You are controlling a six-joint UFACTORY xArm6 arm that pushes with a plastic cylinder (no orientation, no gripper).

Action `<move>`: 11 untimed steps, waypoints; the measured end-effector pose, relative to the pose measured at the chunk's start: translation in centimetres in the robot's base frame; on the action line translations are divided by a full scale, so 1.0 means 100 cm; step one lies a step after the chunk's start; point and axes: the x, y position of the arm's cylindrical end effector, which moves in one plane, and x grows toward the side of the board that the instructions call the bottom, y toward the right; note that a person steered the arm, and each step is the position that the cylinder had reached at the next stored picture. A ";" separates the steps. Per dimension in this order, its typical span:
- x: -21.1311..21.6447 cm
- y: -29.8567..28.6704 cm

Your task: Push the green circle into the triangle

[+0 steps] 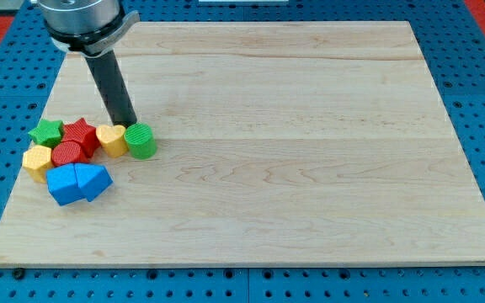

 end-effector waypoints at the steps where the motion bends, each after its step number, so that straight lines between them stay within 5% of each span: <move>1: -0.006 0.029; 2: -0.007 0.094; 9: 0.046 0.013; 11: 0.056 0.038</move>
